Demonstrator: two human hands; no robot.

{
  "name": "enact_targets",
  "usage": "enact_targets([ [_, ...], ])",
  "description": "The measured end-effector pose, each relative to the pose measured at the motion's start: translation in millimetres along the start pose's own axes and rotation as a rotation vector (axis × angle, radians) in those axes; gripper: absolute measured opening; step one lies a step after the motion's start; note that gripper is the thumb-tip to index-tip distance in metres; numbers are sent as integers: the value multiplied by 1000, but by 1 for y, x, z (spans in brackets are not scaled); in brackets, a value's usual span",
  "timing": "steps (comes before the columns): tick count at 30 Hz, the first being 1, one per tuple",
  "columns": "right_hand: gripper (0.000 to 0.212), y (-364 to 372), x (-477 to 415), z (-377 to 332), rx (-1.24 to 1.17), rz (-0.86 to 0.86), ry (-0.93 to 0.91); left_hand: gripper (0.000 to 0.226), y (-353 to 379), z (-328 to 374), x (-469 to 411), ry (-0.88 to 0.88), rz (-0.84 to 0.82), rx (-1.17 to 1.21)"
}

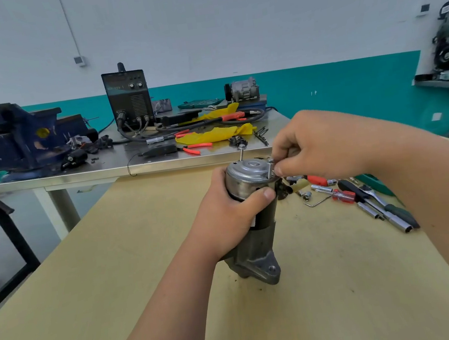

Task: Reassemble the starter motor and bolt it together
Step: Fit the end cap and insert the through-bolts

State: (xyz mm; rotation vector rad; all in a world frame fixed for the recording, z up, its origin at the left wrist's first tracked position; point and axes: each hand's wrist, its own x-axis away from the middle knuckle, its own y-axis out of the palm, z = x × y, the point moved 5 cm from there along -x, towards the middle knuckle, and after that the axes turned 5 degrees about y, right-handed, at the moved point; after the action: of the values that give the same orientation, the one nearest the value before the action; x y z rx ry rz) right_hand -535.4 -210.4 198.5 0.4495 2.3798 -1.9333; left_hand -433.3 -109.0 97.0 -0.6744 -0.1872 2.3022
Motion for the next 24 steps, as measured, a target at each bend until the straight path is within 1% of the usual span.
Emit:
enact_targets([
  [4, 26, -1, -3, 0, 63, -15, -37, 58, 1, 1, 2, -12, -16, -25],
  [9, 24, -2, -8, 2, 111, -88, -39, 58, 2, 2, 4, -6, -23, -33],
  [13, 32, 2, -12, 4, 144, -94, -13, 60, 0, -1, 2, -12, -21, -30],
  [15, 35, 5, -15, 9, 71, -93, 21, 61, -4, -4, 3, -30, -79, -45],
  [17, 37, 10, -17, 18, -37, -107, 91, 66, -11, -5, 4, -42, -135, -49],
  [21, 41, 29, -19, 32, -387, -135, 214, 81, -20, -1, 3, -31, -124, 35],
  [23, 41, 39, -22, 31, -508, -159, 255, 82, -16, -3, 4, -3, -120, 110],
  [24, 41, 42, -23, 32, -562, -138, 287, 78, -14, -4, 5, 9, -98, 145],
])
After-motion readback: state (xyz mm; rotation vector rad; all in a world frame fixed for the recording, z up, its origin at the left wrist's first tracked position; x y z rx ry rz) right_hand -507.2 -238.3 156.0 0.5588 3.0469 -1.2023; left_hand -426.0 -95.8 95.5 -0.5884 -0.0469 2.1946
